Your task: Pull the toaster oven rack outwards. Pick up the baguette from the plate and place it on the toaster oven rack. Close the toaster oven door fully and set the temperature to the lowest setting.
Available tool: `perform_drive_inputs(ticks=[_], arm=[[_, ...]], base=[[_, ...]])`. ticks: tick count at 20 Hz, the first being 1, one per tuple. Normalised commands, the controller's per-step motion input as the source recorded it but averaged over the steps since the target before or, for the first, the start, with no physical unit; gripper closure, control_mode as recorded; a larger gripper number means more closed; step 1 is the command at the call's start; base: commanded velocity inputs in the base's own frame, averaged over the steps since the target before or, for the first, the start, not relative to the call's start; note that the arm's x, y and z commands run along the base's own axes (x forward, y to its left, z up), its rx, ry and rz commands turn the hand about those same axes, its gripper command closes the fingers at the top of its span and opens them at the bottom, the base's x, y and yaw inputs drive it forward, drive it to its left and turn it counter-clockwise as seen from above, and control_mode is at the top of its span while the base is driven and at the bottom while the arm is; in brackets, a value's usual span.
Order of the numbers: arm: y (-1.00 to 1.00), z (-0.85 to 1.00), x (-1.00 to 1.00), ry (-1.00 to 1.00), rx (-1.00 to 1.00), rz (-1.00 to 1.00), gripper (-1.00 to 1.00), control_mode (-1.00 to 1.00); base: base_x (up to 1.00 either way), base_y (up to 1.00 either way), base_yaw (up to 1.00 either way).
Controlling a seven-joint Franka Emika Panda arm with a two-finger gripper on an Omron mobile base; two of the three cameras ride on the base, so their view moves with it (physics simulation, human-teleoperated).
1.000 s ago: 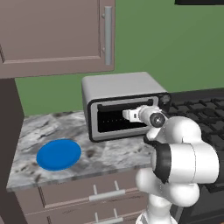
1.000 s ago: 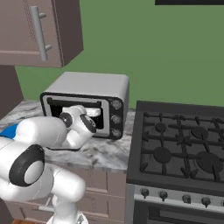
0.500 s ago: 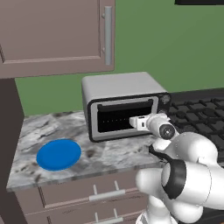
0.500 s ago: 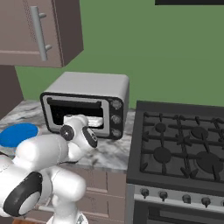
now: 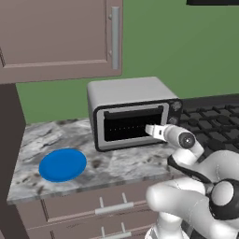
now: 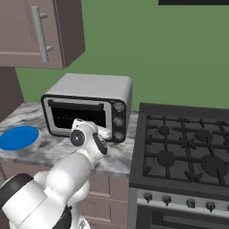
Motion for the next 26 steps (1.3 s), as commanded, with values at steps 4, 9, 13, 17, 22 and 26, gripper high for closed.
perform_drive_inputs(ticks=[4,9,13,17,22,26], arm=[[-0.23,1.0,-0.08,0.25,0.27,-0.06,-1.0,-1.0],[-0.17,1.0,-0.4,0.08,0.03,0.0,-1.0,-1.0],[-0.27,1.0,-0.75,0.01,-0.06,0.0,-1.0,-1.0],[-0.27,1.0,-0.69,0.1,-0.28,0.0,-1.0,-1.0],[-0.34,1.0,-0.94,0.33,-0.19,0.07,-1.0,-1.0],[-0.29,1.0,-0.76,0.54,-0.09,0.13,-1.0,-1.0]], base=[[0.0,0.0,0.0],[0.0,0.0,0.0],[0.0,0.0,0.0],[0.0,0.0,0.0],[0.0,0.0,0.0],[0.0,0.0,0.0]])
